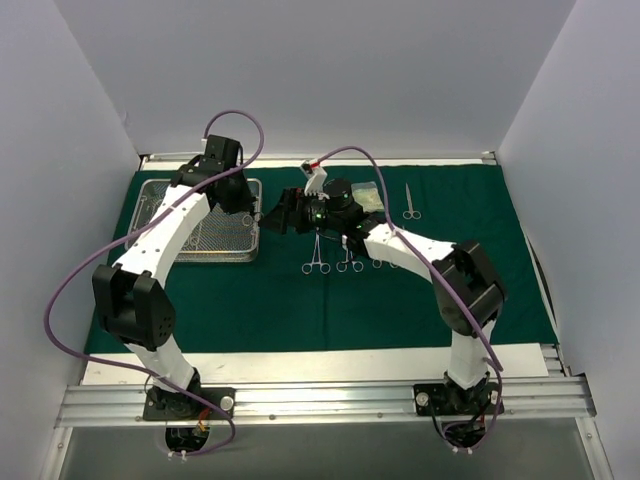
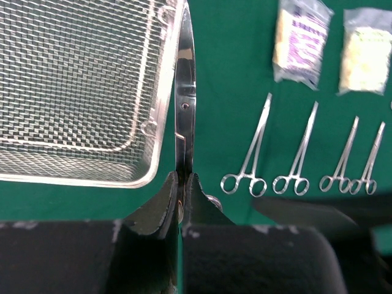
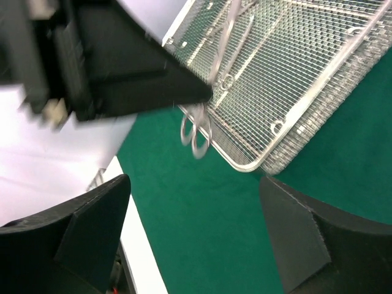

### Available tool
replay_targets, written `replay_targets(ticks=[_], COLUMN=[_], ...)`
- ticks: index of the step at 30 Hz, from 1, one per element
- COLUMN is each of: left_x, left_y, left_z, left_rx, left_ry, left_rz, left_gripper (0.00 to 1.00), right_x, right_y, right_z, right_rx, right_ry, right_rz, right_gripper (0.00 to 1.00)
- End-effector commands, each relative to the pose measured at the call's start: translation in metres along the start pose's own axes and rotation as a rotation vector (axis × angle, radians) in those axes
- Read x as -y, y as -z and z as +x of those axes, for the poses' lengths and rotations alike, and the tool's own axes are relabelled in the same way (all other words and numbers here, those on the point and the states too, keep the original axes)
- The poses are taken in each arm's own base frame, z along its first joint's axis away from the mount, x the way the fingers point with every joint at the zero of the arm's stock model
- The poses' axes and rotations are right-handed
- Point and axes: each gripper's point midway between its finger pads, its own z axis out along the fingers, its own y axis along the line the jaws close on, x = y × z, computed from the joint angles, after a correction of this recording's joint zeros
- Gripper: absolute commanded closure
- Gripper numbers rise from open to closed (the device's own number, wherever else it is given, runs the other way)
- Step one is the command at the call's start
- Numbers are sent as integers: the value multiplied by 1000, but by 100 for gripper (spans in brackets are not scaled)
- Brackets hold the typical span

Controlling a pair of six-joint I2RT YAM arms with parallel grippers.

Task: Open and lay out the surgical kit
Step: Place the medical item in the surgical kit.

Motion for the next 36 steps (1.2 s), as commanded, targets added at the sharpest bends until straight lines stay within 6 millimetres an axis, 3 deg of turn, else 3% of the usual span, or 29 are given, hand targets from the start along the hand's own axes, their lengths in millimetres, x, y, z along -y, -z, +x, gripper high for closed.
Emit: replay_targets(ticks=[1,5,16,23,27,31,36], left_x=[19,25,41,49,53,61,64], left_y=[23,32,41,47,54,67,84], left_z=[-8,-5,8,11,4,-4,-21], left_rx=[66,83,89,111,157,205,279], left_ry=[26,33,30,14,3,-28,-89], left_rz=[68,81,116,142,176,235,283], left_gripper=[98,98,98,98,96,78,33], right_x=[-33,-32,-32,-33,-36,-36,-33], right_y=[-14,-23,-31,-27,-20,-7,15], right_z=[-27,-22,-20,-21,-23,-30,-39], right_rx=[82,74,59,68,81,100,116], right_ry=[13,-13,-11,-11,-9,-10,-12], right_rz=[-132,-165,-193,-191,-194,-185,-179], right_gripper=[20,29,65,96,100,100,100])
